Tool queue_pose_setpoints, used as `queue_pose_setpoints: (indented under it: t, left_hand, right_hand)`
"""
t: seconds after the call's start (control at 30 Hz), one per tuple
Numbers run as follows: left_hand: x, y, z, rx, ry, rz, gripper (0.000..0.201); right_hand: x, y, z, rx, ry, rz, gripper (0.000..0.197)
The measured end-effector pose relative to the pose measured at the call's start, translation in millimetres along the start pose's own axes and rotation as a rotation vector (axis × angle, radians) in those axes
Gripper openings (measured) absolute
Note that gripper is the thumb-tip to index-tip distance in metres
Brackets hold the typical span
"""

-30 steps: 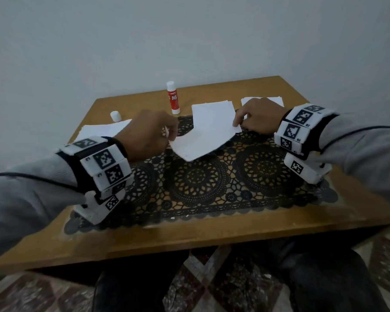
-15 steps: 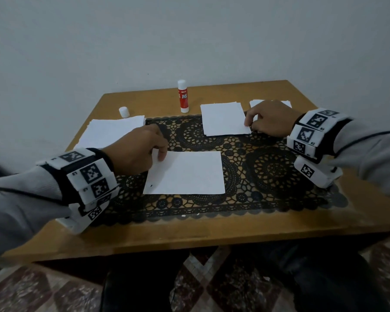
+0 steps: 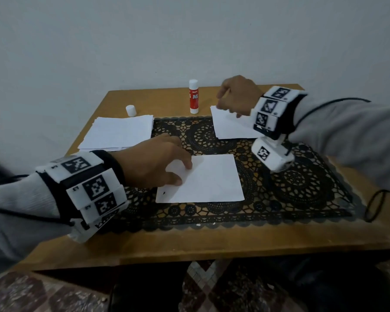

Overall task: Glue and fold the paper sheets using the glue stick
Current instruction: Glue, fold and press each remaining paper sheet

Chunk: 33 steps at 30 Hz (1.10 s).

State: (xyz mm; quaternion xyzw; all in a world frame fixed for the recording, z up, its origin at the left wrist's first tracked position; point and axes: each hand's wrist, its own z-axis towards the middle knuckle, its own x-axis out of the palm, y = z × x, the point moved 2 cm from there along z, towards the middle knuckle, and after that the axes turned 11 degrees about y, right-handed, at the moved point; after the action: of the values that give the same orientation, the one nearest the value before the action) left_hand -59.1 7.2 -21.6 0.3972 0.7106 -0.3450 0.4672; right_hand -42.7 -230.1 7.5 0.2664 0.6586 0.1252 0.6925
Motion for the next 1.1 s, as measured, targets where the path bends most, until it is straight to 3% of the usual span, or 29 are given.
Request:
queue_pose_setpoints:
  t: [0.2,0.4,0.47,0.63,0.77,0.93,1.1]
  left_hand:
    - [1.9,-2.4,1.3,0.020,0.003,0.067,0.040]
    - [2.1,-3.7,-0.1,0.054,-0.001,0.102,0.039]
    - [2.5,-5.2,1.0,0.066,-0.006,0.119,0.038]
    - [6.7,-13.8,-2.2,0.029,0.008,0.215,0.035]
    - [8.9,-28.4,-8.9,-0.053,0.087,0.258,0.035]
    - [12.0,-53.5,-19.8,-0.128,0.209,0.075,0.047]
    - [24.1,-69.6,-29.5,-0.114,0.337,0.019,0.065]
  right_hand:
    - [29.5,22.6,47.1,0.127,0.045,0.193,0.050]
    - [36.1,27.3,66.9,0.133,0.062,0.200,0.025]
    - [36.1,26.5,65.8,0.144,0.048,0.191,0.024]
    - [26.7,37.3,40.5,0.107,-0.037,0.127,0.027]
    - [18.4,49.4,10.5,0.018,-0.022,0.059,0.032]
    - [20.2,55.1,-31.1,-0.080,0.141,0.031,0.028]
    - [28.4,53.8,-58.8,-0.177,0.258,-0.075,0.040]
